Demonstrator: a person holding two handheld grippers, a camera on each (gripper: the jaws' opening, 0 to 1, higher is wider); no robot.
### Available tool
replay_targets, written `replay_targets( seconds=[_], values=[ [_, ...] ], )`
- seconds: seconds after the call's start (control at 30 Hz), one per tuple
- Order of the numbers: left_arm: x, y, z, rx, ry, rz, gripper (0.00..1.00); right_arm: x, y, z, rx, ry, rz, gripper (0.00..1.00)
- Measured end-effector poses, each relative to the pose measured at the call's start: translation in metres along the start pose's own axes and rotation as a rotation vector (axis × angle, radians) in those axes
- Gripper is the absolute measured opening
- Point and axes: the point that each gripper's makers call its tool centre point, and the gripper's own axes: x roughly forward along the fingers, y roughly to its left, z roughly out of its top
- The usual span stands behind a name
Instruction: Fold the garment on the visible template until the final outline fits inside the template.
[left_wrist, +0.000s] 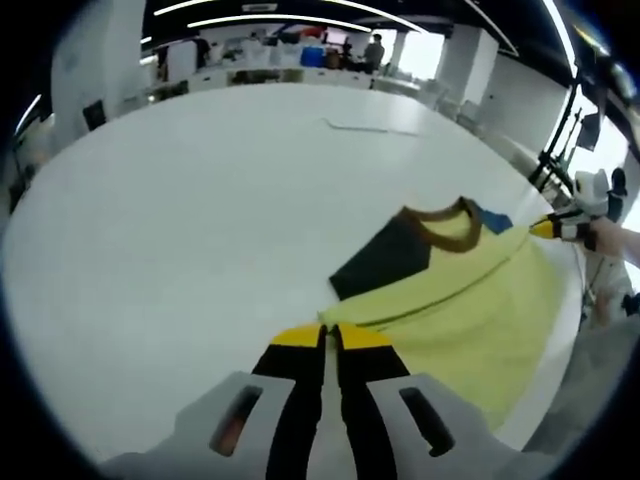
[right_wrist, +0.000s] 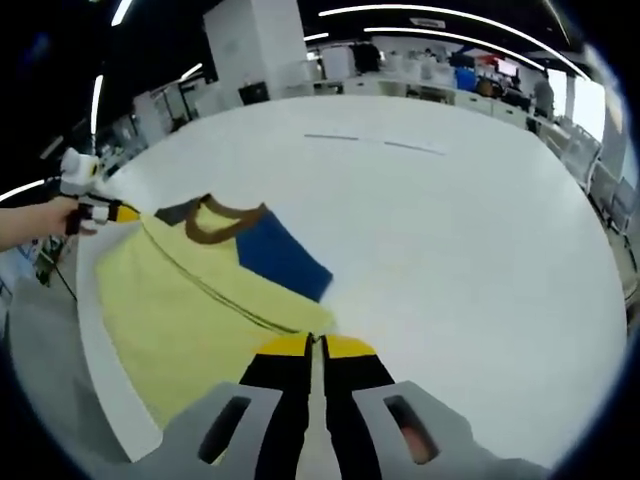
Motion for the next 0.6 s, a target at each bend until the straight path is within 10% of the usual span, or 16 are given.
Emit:
replay_targets(
  seconds=[0.6],
  values=[
    [-0.01,0.001,0.006,0.005,0.008,-0.02,0.0,-0.008,-0.004,0.016,-0.016,-0.026,-0.006,0.02]
  ],
)
